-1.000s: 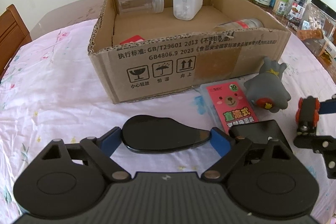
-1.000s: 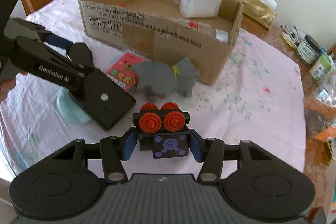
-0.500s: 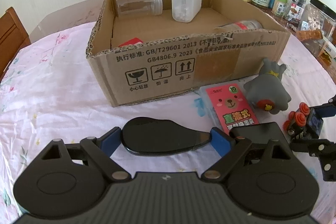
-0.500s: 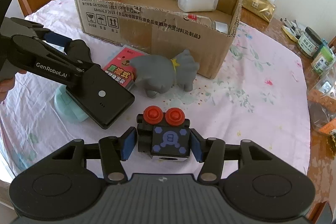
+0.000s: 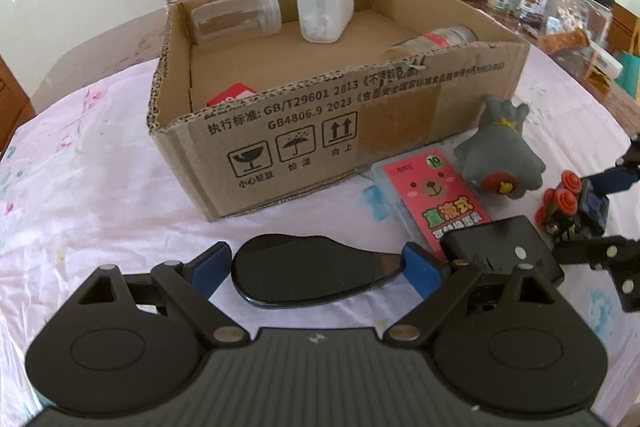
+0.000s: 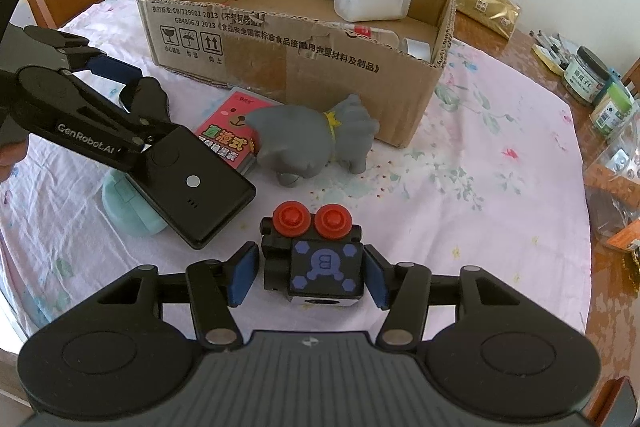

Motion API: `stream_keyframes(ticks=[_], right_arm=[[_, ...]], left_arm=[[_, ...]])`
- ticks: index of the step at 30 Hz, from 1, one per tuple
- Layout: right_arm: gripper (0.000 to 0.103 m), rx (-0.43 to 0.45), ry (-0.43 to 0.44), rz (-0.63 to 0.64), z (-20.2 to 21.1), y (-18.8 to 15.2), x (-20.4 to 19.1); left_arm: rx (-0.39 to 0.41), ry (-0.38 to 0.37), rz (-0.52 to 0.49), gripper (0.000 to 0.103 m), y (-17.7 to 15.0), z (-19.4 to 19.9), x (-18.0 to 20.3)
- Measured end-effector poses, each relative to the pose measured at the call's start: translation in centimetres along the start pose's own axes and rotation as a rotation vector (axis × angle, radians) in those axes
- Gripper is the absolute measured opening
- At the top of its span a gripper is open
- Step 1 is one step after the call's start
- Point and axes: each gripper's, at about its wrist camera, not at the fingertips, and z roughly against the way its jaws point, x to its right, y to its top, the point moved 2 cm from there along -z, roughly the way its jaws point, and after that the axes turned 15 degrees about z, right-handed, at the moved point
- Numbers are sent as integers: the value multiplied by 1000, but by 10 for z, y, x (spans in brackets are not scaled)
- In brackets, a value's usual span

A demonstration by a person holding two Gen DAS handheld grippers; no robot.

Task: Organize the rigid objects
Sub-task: 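Lift and carry the toy train and tape measure over the cardboard box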

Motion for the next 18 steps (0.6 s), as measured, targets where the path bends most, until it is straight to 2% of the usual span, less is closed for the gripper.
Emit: stream_keyframes(ticks=[8,14,16,18], right_arm=[[64,-5,-12,-19,-1,1,-1],[63,-14,-20,-22,-1,3,-3],[58,-15,-22,-20,-1,4,-3],[57,-22,-18,-17,-1,5,-2]], left_arm=[[-27,-50,0,92,-1,0,-6],[-39,-41,6,90,0,1,-6],[-49,-37,8,89,1,1,-7],[-58,-23,2,89,4,1,-6]])
